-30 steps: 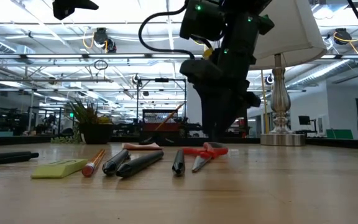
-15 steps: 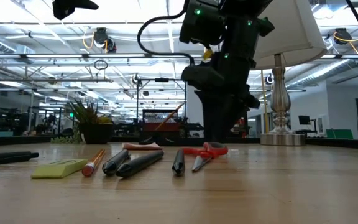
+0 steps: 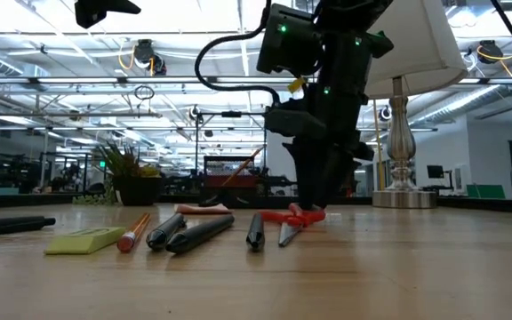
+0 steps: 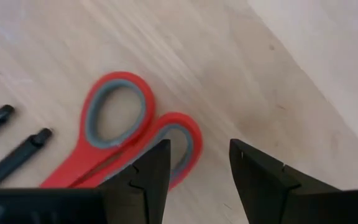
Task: Pick and place office supplies into organizer
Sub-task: Put the red scissors into the black desk organizer
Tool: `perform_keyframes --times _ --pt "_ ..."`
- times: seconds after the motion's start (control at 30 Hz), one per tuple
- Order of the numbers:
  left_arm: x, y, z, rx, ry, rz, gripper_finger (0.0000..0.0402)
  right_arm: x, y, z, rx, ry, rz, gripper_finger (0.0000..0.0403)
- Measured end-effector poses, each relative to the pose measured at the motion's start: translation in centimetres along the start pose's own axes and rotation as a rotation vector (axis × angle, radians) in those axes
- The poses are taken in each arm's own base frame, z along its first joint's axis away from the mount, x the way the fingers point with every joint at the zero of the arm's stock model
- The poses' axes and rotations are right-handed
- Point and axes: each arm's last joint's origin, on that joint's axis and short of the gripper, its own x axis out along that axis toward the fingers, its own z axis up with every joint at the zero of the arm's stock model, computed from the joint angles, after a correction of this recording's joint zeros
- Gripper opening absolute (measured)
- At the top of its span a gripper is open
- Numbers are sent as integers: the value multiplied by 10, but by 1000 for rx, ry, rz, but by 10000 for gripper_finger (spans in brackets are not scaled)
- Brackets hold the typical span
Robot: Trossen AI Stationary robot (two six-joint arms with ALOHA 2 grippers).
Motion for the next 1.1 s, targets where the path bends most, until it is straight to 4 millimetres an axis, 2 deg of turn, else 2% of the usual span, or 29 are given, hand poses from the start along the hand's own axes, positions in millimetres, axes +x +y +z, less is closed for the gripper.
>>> perform_keyframes --times 0.2,0.3,0.6,0.77,0.93,1.1 --pt "0 0 0 0 1 -1 232 12 -4 -8 12 15 33 154" --pt "0 0 0 0 7 -12 232 14 -5 -12 17 15 27 141" --pt "0 0 0 7 8 -14 232 15 -3 -9 63 -8 55 18" --pt "0 0 0 7 9 -14 232 15 -1 -7 128 -24 72 33" --pt "0 0 0 6 9 -13 232 5 1 -2 179 -110 94 25" --pt "0 0 0 15 9 -13 232 -24 -1 15 200 -304 138 16"
